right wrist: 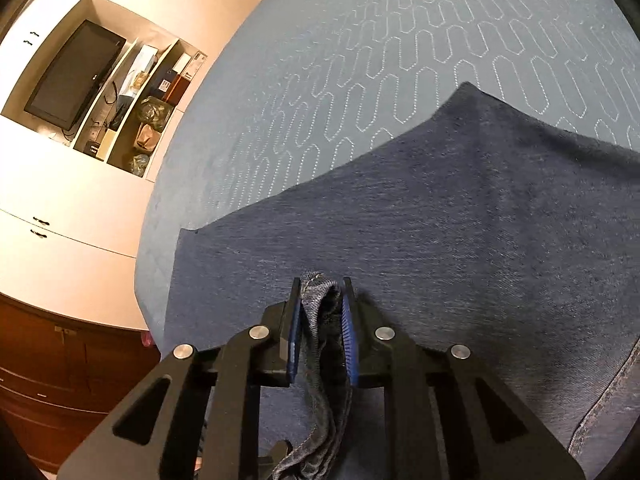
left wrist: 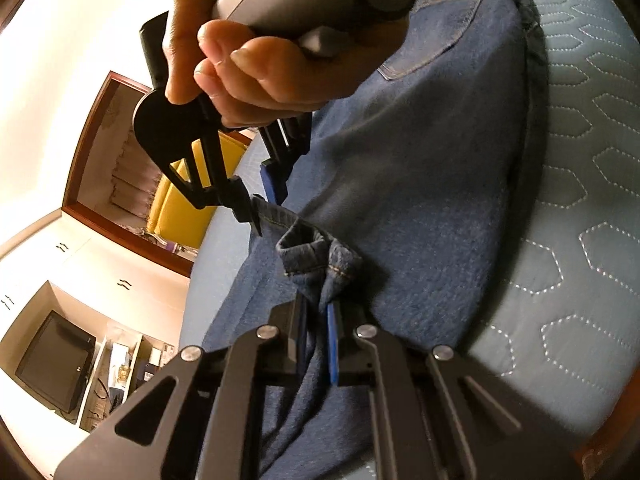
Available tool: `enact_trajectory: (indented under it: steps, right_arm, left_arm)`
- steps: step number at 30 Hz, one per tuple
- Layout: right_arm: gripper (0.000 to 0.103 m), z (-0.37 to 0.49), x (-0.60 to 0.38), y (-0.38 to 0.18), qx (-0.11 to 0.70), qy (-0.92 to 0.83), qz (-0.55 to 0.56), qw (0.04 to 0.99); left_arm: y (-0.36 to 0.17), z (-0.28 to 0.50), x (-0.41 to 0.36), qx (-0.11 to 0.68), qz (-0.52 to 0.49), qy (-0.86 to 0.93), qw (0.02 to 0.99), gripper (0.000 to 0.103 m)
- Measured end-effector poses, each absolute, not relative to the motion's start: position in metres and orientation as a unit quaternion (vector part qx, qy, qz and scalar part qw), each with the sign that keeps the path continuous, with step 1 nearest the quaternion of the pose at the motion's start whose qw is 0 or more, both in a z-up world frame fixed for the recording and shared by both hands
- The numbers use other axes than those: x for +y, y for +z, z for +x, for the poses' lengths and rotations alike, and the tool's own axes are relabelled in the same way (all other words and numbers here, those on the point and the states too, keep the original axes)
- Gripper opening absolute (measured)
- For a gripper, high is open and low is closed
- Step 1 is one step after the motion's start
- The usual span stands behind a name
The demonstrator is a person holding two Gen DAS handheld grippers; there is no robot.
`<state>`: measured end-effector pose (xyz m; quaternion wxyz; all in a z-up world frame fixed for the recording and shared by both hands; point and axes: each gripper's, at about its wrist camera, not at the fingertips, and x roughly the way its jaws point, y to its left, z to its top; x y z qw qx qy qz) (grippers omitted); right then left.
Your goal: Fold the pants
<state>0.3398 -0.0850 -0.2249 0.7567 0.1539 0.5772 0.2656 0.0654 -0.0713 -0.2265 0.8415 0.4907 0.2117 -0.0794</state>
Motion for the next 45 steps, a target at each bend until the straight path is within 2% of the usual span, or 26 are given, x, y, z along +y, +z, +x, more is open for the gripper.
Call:
enact_trajectory:
  steps: [11, 12, 14, 15, 16, 17, 20, 22, 23, 24, 25, 26, 28, 31, 32, 33, 35, 37, 38, 40, 42, 44, 45]
  right_arm:
    - [0.018, 0.347, -0.076, -0.229, 0.576, 0.257, 0.124, 0.766]
    - [0.019, 0.348, -0.076, -0.234, 0.577, 0.253, 0.12, 0.767]
    - [0.02, 0.347, -0.077, -0.239, 0.575, 0.242, 0.116, 0.773]
    - [0.029, 0.345, -0.078, -0.239, 0.571, 0.236, 0.118, 0.777]
    - [0.035, 0.343, -0.081, -0.236, 0.563, 0.23, 0.123, 0.784]
    - [0.036, 0.342, -0.085, -0.232, 0.557, 0.224, 0.122, 0.79]
    - [0.037, 0.336, -0.097, -0.213, 0.531, 0.207, 0.112, 0.814]
    - [0.037, 0.326, -0.106, -0.189, 0.5, 0.174, 0.098, 0.842]
    - [0.037, 0.319, -0.106, -0.178, 0.484, 0.167, 0.085, 0.855]
    - [0.037, 0.306, -0.103, -0.165, 0.463, 0.164, 0.064, 0.869]
    - [0.037, 0.292, -0.095, -0.155, 0.446, 0.164, 0.043, 0.879]
    - [0.037, 0.272, -0.08, -0.148, 0.431, 0.173, 0.02, 0.886]
    - [0.037, 0.243, -0.056, -0.15, 0.417, 0.19, -0.004, 0.889]
    - [0.037, 0.21, -0.016, -0.178, 0.402, 0.187, -0.059, 0.894]
    - [0.037, 0.206, -0.009, -0.192, 0.412, 0.176, -0.07, 0.891]
    - [0.037, 0.203, -0.011, -0.204, 0.421, 0.166, -0.071, 0.889]
    - [0.037, 0.202, -0.009, -0.224, 0.43, 0.147, -0.089, 0.886]
    - [0.036, 0.204, -0.01, -0.245, 0.457, 0.122, -0.105, 0.875]
    - [0.036, 0.204, -0.011, -0.251, 0.456, 0.129, -0.098, 0.875]
    - [0.036, 0.202, -0.01, -0.254, 0.445, 0.131, -0.113, 0.879]
    - [0.036, 0.202, -0.01, -0.256, 0.445, 0.126, -0.114, 0.879]
    - [0.036, 0.202, -0.012, -0.258, 0.445, 0.127, -0.108, 0.88]
    - [0.036, 0.2, -0.012, -0.258, 0.444, 0.128, -0.107, 0.88]
  left_arm:
    - [-0.229, 0.079, -0.076, 0.212, 0.485, -0.057, 0.846, 0.008]
    - [-0.228, 0.079, -0.075, 0.21, 0.482, -0.054, 0.849, 0.012]
    - [-0.221, 0.076, -0.071, 0.208, 0.464, -0.056, 0.859, 0.033]
    - [-0.214, 0.069, -0.067, 0.197, 0.457, -0.058, 0.866, 0.064]
    - [-0.206, 0.061, -0.062, 0.184, 0.445, -0.064, 0.874, 0.085]
    - [-0.198, 0.054, -0.056, 0.176, 0.43, -0.071, 0.883, 0.086]
    - [-0.166, 0.032, -0.027, 0.189, 0.371, -0.085, 0.905, 0.081]
    - [-0.141, 0.032, 0.017, 0.223, 0.297, -0.058, 0.927, 0.061]
    - [-0.129, 0.036, 0.047, 0.244, 0.239, -0.035, 0.939, 0.055]
    - [-0.12, 0.042, 0.079, 0.263, 0.179, -0.015, 0.948, 0.041]
    - [-0.115, 0.048, 0.118, 0.278, 0.112, 0.01, 0.954, 0.032]
    - [-0.114, 0.051, 0.145, 0.28, 0.076, 0.023, 0.957, 0.032]
    - [-0.122, 0.061, 0.177, 0.293, 0.069, 0.019, 0.953, 0.032]
    - [-0.14, 0.075, 0.207, 0.33, 0.018, -0.036, 0.943, 0.032]
    - [-0.15, 0.08, 0.211, 0.35, 0.014, -0.042, 0.936, 0.032]
    - [-0.163, 0.086, 0.215, 0.377, 0.016, -0.047, 0.925, 0.027]
    - [-0.184, 0.094, 0.228, 0.413, 0.022, -0.04, 0.909, 0.028]
    - [-0.186, 0.097, 0.236, 0.419, 0.015, -0.043, 0.907, 0.034]
    - [-0.182, 0.1, 0.24, 0.424, 0.01, -0.038, 0.905, 0.034]
    - [-0.166, 0.101, 0.243, 0.405, -0.008, -0.028, 0.914, 0.029]
    - [-0.145, 0.113, 0.242, 0.386, -0.014, -0.038, 0.922, 0.029]
    - [-0.137, 0.137, 0.237, 0.383, 0.0, -0.051, 0.922, 0.021]
    - [-0.136, 0.149, 0.232, 0.385, 0.006, -0.058, 0.921, 0.013]
